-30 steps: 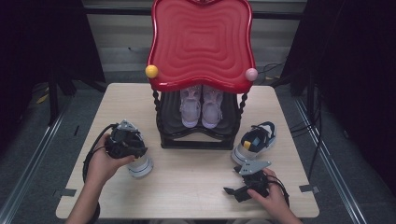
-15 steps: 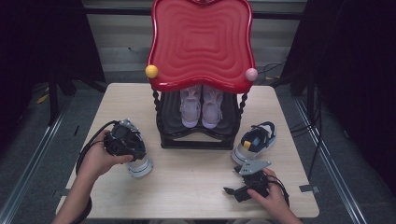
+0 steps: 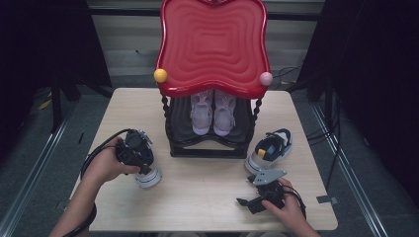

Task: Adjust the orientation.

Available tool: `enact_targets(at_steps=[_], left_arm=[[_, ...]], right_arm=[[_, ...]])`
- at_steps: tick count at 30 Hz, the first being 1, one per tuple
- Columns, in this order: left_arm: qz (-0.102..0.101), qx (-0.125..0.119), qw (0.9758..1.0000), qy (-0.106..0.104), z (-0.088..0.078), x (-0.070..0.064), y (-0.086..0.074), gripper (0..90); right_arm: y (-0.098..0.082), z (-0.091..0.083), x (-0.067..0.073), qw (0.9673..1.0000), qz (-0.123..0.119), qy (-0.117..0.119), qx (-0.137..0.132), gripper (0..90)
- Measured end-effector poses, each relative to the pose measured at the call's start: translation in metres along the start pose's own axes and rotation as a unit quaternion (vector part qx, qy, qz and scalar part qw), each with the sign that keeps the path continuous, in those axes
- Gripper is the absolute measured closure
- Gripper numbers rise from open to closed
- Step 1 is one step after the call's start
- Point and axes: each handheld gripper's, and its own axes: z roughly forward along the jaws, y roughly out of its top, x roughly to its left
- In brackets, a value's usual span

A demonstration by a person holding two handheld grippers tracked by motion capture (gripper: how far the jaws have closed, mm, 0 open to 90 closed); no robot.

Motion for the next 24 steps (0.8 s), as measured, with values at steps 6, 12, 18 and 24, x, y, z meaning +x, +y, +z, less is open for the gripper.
enact_targets(at_steps=[6, 12, 18, 24], left_arm=[[0.012, 0.022, 0.9997, -0.003, 0.006, -0.001, 0.006, 51.9], [0.018, 0.042, 0.9989, -0.006, 0.012, -0.001, 0.008, 55.8], [0.026, 0.057, 0.9980, -0.007, 0.018, -0.001, 0.010, 58.0], [0.030, 0.068, 0.9972, -0.012, 0.024, -0.001, 0.012, 61.0]], right_arm=[[0.000, 0.000, 0.000, 1.0000, -0.001, 0.000, 0.001, 13.2], [0.000, 0.000, 0.000, 1.0000, -0.001, 0.000, 0.000, 13.2], [0.000, 0.000, 0.000, 1.0000, -0.001, 0.000, 0.001, 13.2], [0.000, 0.000, 0.000, 1.0000, -0.001, 0.001, 0.000, 13.2]])
